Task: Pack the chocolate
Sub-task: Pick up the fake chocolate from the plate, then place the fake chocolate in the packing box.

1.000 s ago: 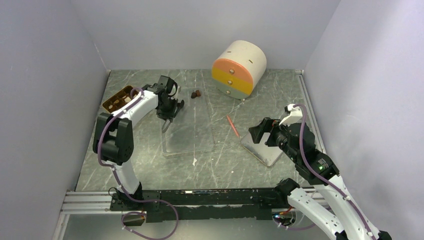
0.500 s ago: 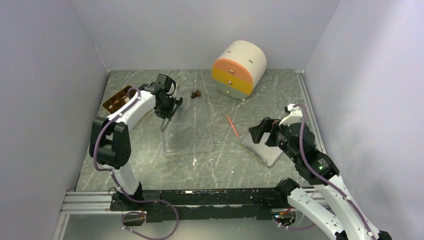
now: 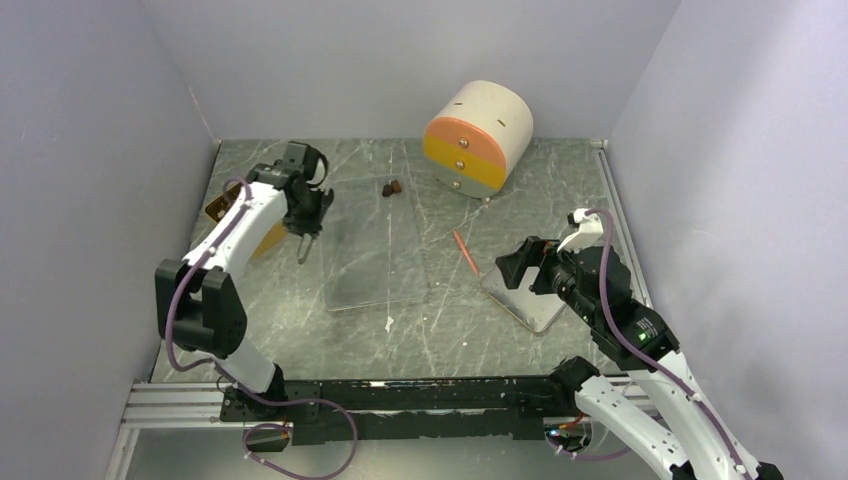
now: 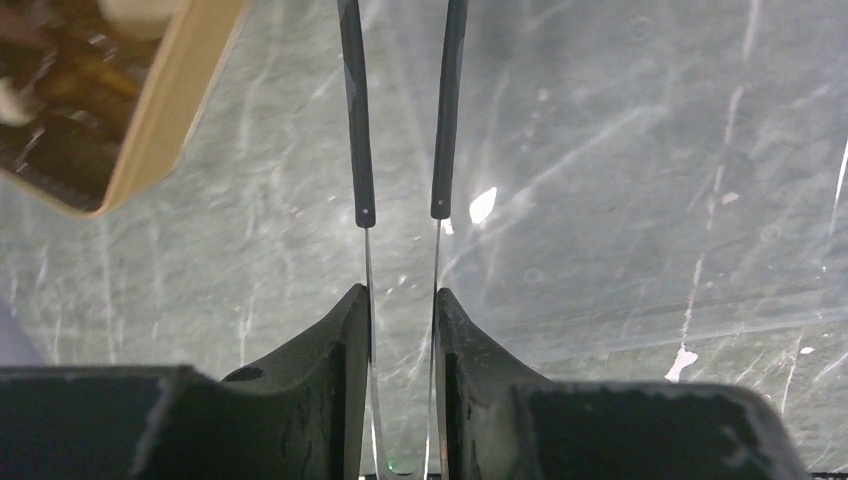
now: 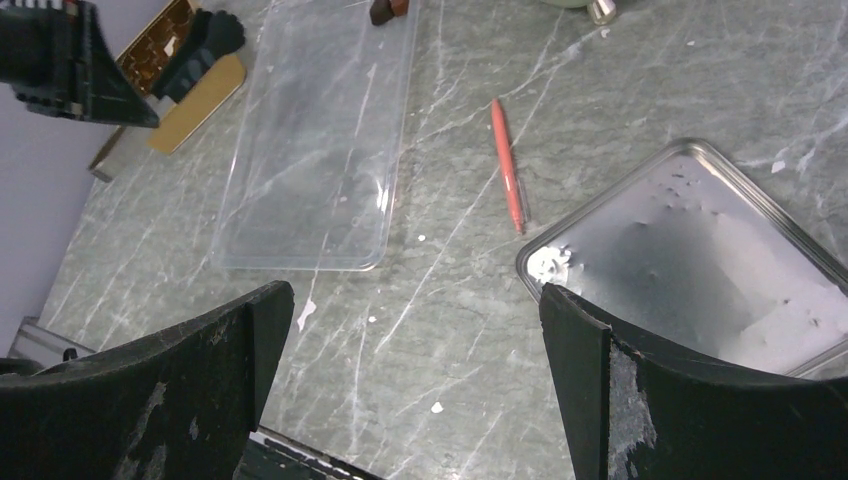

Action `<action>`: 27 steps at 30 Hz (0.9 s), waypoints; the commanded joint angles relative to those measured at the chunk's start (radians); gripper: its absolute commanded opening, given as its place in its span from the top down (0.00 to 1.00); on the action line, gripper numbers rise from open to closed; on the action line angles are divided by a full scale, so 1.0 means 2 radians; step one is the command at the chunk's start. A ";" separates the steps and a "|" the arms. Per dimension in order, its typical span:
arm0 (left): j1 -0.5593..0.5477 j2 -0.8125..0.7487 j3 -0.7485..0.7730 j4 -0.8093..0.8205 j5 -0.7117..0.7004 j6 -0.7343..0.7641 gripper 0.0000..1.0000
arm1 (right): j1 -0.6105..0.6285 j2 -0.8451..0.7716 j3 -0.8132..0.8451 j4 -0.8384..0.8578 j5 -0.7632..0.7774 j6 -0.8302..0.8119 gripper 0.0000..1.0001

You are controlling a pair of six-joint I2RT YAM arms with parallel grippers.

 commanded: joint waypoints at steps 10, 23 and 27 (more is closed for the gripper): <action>0.131 -0.114 -0.055 -0.035 -0.027 -0.019 0.70 | 0.003 -0.011 0.031 0.011 -0.044 -0.021 0.01; 0.175 -0.105 -0.069 -0.031 -0.025 -0.026 0.71 | 0.003 -0.031 0.041 0.000 -0.051 -0.020 0.01; 0.177 -0.093 -0.070 -0.032 -0.020 -0.025 0.70 | 0.003 -0.036 0.043 0.001 -0.046 -0.016 0.00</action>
